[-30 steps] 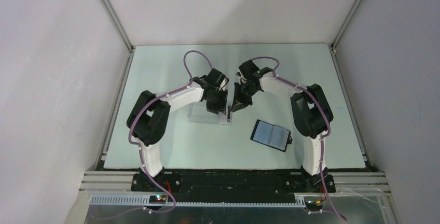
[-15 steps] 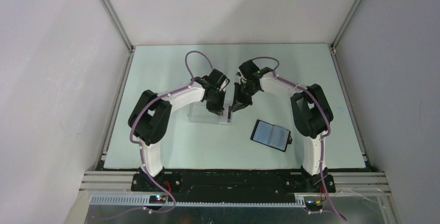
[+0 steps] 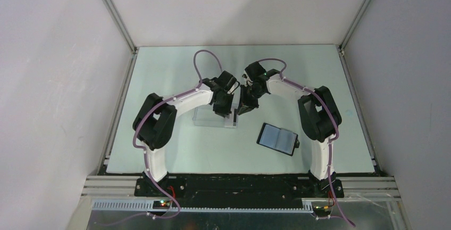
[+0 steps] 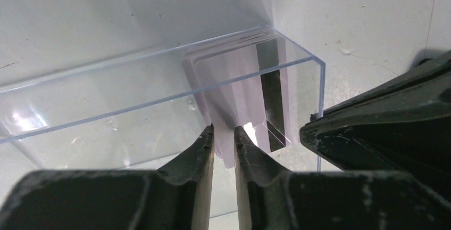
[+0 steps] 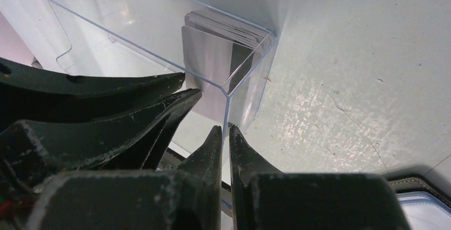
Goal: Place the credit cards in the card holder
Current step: Pick up the credit card from the storage box.
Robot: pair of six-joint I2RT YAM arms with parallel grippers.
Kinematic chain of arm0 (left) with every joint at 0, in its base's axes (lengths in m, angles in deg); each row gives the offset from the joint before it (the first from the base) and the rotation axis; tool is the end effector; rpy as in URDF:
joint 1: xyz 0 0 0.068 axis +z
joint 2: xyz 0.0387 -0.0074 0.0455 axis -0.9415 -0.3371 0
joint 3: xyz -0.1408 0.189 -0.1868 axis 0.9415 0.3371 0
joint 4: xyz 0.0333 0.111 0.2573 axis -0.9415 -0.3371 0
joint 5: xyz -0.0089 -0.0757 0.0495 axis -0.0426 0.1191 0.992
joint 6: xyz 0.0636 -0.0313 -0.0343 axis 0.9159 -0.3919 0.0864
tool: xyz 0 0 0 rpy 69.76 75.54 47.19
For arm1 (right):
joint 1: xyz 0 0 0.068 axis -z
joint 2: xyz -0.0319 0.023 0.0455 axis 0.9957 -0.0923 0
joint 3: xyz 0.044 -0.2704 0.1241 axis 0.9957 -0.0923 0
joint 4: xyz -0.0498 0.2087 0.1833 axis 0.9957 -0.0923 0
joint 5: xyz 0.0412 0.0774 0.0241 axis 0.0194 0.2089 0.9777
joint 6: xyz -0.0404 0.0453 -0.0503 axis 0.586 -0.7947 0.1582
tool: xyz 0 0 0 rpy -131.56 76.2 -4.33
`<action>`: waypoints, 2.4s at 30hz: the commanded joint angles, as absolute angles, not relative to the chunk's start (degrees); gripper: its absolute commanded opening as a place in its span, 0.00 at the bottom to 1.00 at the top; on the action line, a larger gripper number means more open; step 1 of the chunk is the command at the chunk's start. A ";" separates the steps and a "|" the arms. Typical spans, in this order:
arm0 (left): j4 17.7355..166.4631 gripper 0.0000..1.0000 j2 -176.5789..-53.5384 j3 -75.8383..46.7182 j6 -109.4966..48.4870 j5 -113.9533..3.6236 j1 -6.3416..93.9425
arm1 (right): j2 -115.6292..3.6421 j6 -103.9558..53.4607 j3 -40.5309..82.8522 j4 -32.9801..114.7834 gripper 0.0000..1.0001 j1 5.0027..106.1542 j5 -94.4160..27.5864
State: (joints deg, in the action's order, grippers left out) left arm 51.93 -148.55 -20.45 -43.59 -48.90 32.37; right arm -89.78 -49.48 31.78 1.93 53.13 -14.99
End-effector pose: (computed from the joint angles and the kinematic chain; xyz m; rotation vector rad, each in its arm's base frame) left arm 0.3344 -0.2636 0.1731 0.3356 2.8080 -0.3156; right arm 0.3731 0.2643 0.1788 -0.1442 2.9262 0.8719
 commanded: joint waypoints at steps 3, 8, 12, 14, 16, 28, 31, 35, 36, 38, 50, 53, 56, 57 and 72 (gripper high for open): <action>51.90 0.24 -147.59 -23.19 -41.91 -47.13 30.99 | -90.70 -48.41 31.50 2.39 0.07 53.02 -14.21; 51.56 0.25 -147.91 -23.72 -41.58 -47.05 30.38 | -90.60 -48.41 31.35 2.37 0.07 53.13 -14.14; 51.28 0.25 -148.12 -24.01 -41.51 -47.09 30.18 | -90.46 -48.33 31.35 2.31 0.08 53.31 -14.16; 51.31 0.24 -147.97 -24.15 -41.62 -47.94 30.16 | -90.45 -48.32 31.41 2.23 0.08 53.37 -14.13; 51.38 0.22 -147.49 -24.44 -42.15 -49.55 30.16 | -90.36 -48.27 31.32 2.21 0.07 53.48 -14.12; 52.29 0.28 -144.46 -24.40 -45.01 -54.22 30.48 | -89.89 -48.22 31.04 2.12 0.07 53.75 -14.01; 52.61 0.30 -143.47 -24.13 -45.51 -54.24 30.57 | -89.96 -48.23 31.04 2.12 0.07 53.69 -13.96; 53.36 0.31 -142.55 -23.47 -46.26 -54.43 30.81 | -89.88 -48.27 30.96 2.12 0.07 53.73 -13.97; 53.59 0.31 -142.17 -23.36 -46.35 -54.40 30.90 | -89.88 -48.28 30.96 2.12 0.07 53.70 -13.94; 54.07 0.33 -141.83 -22.98 -46.69 -54.56 30.99 | -89.87 -48.27 30.96 2.12 0.07 53.68 -13.99; 59.26 0.32 -144.01 -18.44 -50.06 -58.91 32.64 | -89.96 -48.23 30.68 2.16 0.06 53.77 -13.84; 60.91 0.28 -143.86 -16.95 -50.76 -59.44 33.37 | -89.91 -48.22 30.68 2.21 0.06 53.69 -13.90; 61.17 0.17 -143.82 -16.48 -50.83 -59.10 33.64 | -89.69 -48.29 30.69 2.27 0.06 53.69 -13.90; 61.17 0.11 -143.76 -16.31 -50.83 -58.83 33.76 | -89.65 -48.38 30.69 2.28 0.07 53.75 -13.90; 61.10 0.00 -125.36 -11.19 -51.28 -51.91 34.01 | -72.44 -47.72 29.19 3.01 0.60 55.39 -14.34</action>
